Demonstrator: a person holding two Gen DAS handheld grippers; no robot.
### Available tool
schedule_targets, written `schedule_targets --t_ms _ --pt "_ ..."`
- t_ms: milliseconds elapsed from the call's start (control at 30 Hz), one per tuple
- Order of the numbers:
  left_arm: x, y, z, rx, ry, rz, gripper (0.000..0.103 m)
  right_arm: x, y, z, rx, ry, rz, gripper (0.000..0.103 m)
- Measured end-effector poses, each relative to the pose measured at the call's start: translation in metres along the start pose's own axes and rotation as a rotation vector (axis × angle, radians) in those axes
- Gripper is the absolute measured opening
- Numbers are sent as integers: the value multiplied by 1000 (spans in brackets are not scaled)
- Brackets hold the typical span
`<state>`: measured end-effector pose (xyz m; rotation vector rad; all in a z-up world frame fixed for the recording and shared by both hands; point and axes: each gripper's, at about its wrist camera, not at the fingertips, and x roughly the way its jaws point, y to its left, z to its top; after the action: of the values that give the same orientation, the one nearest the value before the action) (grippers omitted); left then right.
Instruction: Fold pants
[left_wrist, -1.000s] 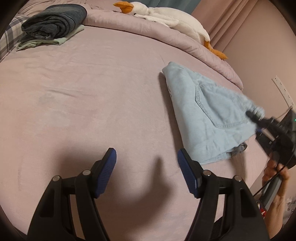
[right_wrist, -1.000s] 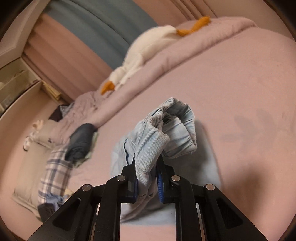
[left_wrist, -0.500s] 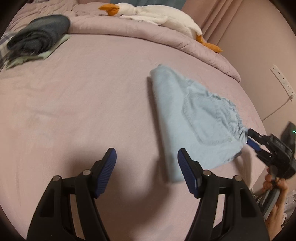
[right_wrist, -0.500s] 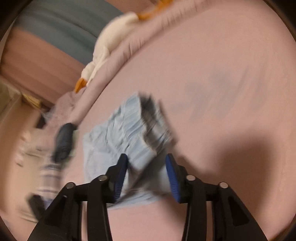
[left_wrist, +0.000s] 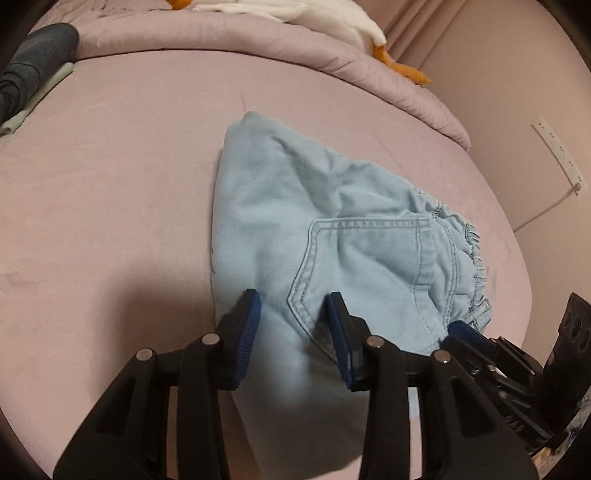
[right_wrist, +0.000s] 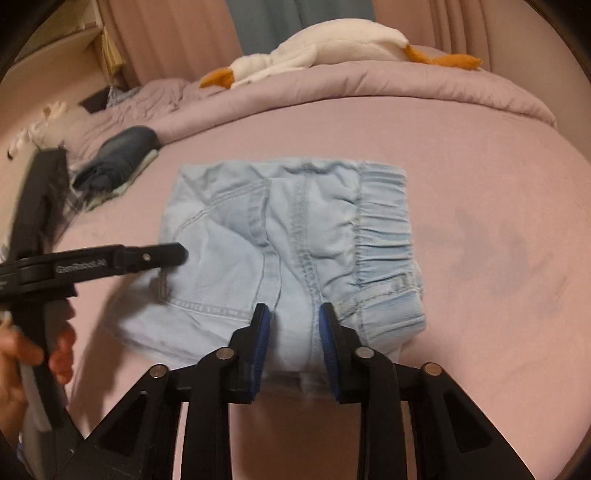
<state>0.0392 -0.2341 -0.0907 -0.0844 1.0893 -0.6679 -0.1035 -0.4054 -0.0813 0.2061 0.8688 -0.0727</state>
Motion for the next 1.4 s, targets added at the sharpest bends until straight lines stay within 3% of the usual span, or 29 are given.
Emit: schedule_targets --t_ms 167,267,333,400,467,633,733,800,900,1067,1200,1300,1400 --pt "-13 6 -5 -12 -11 -11 40 4 0 19 12 80 28 26" --pt "-27 17 -27 -26 -36 15 58 -3 10 39 26 64 61 32" --pt "-26 29 -43 -67 -31 9 59 -3 19 51 6 39 113 34" --pt "-32 34 -57 -85 -67 -21 54 8 33 62 -32 39 115 34" --pt "-34 33 -65 -95 -58 -59 31 26 52 75 -79 54 119 34" --pt "-34 41 -71 -138 -28 -134 29 72 101 107 -198 84 169 34" --pt "-34 41 -71 -138 -14 -146 29 94 116 114 -263 117 130 33" --pt "-35 38 -71 -121 -15 -133 29 120 120 115 -285 191 57 31" --pt "-34 32 -71 -101 -24 -112 29 143 118 117 -265 240 49 31" --pt "-33 22 -70 -77 -30 -77 30 143 103 125 -158 237 89 33" --pt "-34 9 -72 -29 -32 -28 32 120 83 134 9 187 147 33" --pt "-34 4 -71 -18 -32 -12 32 76 77 123 -22 106 149 33" --pt "-33 1 -71 -25 -26 -10 32 33 66 97 -89 60 82 33"
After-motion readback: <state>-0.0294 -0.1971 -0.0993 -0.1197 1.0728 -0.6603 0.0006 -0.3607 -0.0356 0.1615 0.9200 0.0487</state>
